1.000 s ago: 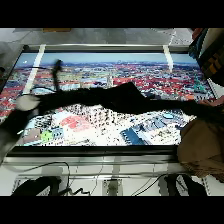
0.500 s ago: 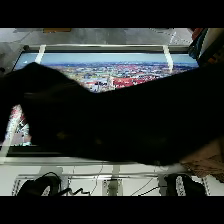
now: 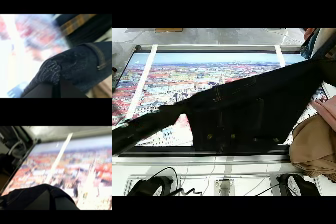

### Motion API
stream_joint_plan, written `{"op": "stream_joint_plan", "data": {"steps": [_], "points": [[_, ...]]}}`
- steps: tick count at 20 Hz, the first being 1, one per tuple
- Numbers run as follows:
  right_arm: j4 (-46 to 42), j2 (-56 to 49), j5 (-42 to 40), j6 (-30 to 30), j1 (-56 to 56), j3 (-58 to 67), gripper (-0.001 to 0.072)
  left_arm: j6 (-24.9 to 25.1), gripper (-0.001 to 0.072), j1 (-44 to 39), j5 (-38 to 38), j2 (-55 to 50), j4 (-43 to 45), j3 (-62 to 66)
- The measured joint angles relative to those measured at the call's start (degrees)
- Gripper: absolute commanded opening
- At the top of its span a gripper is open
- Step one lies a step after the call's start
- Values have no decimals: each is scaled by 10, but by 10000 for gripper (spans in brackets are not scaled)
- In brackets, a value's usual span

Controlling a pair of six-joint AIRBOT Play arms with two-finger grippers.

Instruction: Fold the clothes and pants, and hang the long-sleeved shirts on hangers.

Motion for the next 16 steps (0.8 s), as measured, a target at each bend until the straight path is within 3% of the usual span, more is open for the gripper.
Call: {"op": "stream_joint_plan", "data": {"steps": [6,10,13,16], "points": [[-25,-184,-164,-33,133,-97,14,33,35,-34,226,-218,-1,-26],[-38,-247,-248,-42,175,-111,14,41,34,-40,342,-277,3,-26],[-96,-263,-227,-40,185,-114,15,42,34,-31,312,-291,43,-26],[-180,-269,-140,-24,189,-115,14,44,34,-2,185,-297,84,-27]]}}
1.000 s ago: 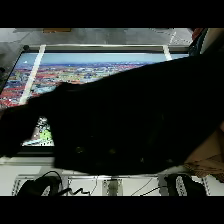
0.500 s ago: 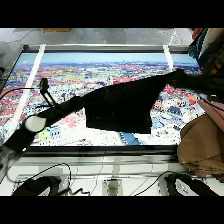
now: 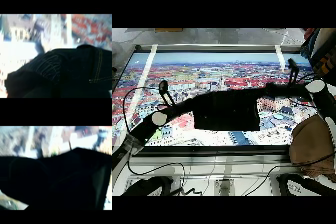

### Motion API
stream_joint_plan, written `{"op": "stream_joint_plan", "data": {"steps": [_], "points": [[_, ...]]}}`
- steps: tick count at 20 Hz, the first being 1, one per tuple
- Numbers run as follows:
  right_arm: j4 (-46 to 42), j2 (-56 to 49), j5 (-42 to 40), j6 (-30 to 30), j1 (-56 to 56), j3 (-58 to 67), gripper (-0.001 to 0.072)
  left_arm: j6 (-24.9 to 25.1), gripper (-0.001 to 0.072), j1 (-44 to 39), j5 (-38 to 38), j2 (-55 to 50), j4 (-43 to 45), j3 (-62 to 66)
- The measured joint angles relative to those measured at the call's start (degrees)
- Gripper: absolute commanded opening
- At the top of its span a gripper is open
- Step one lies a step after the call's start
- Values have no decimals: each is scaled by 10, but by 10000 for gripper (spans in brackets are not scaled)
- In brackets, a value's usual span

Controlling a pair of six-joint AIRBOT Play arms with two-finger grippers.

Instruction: Fold the clothes and pants, and hang the long-sleeved shirts on hangers.

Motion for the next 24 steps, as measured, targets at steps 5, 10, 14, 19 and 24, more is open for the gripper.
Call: {"op": "stream_joint_plan", "data": {"steps": [5,10,14,19,24], "points": [[-65,-3,124,17,5,-20,14,45,33,62,-221,-4,48,0],[-86,-3,127,27,19,-115,26,99,36,77,-290,-36,63,0],[-89,-3,83,32,30,-174,687,114,558,78,-289,-73,72,0],[-107,-3,22,38,33,-166,558,119,689,77,-288,-85,65,14],[-227,-3,-51,85,30,-76,12,120,687,78,-292,-66,87,66]]}}
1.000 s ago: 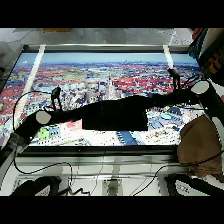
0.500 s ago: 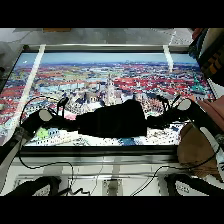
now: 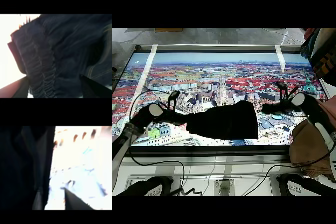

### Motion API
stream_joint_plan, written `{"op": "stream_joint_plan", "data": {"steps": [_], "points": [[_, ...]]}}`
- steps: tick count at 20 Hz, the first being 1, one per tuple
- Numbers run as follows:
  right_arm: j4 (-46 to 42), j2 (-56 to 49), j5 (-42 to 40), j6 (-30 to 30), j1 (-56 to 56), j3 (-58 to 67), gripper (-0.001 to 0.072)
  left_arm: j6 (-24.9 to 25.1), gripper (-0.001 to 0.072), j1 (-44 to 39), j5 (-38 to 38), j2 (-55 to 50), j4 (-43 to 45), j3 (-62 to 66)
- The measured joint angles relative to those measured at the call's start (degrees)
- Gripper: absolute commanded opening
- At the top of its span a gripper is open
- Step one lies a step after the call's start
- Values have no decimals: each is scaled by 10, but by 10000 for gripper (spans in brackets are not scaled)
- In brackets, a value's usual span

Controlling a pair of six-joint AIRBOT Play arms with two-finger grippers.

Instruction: Fold the clothes and pants, and hang the long-sleeved shirts on hangers.

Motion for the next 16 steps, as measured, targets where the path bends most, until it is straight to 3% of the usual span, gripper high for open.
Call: {"op": "stream_joint_plan", "data": {"steps": [4,6,8,9,10,11,13,16], "points": [[-58,-2,-16,10,-50,53,12,0,687,0,0,52,72,42],[-17,-13,9,-37,-89,57,12,0,687,0,4,80,101,52],[76,-34,65,-124,-126,46,22,0,687,0,11,101,118,57],[128,-48,99,-165,-139,37,188,0,687,0,14,108,124,59],[179,-63,130,-201,-148,25,474,0,687,0,16,112,129,60],[216,-76,147,-224,-155,13,581,0,687,0,19,116,132,61],[262,-101,155,-242,-161,-15,617,0,687,0,20,120,136,62],[301,-131,132,-236,-151,-51,617,0,687,0,23,122,140,62]]}}
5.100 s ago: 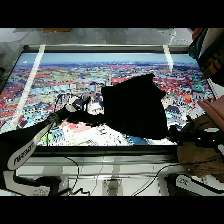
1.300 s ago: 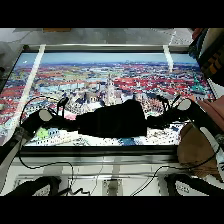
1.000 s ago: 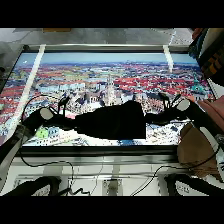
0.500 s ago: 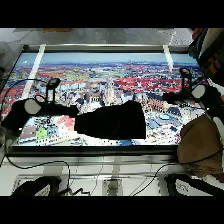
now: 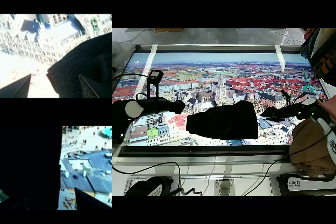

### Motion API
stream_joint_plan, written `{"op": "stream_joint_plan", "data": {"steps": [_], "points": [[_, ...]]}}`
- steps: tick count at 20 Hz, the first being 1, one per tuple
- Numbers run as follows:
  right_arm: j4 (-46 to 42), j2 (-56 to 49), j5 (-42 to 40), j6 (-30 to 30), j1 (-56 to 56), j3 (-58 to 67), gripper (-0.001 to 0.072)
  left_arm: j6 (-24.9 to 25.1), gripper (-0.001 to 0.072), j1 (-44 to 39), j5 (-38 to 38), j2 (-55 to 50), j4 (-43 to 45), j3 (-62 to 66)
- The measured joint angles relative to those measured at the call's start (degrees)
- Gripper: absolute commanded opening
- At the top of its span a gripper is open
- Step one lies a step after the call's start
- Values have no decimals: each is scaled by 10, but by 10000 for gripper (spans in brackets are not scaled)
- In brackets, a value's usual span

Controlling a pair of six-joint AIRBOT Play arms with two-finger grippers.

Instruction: Fold the clothes and pants, and hang the long-sleeved shirts on hangers.

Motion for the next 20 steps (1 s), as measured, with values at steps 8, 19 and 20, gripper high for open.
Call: {"op": "stream_joint_plan", "data": {"steps": [8,19,20], "points": [[83,-83,-46,28,71,-19,579,0,687,0,1,2,0,0],[123,-116,-142,30,186,13,15,0,687,0,1,2,0,0],[118,-116,-149,29,195,23,15,0,687,0,1,2,0,0]]}}
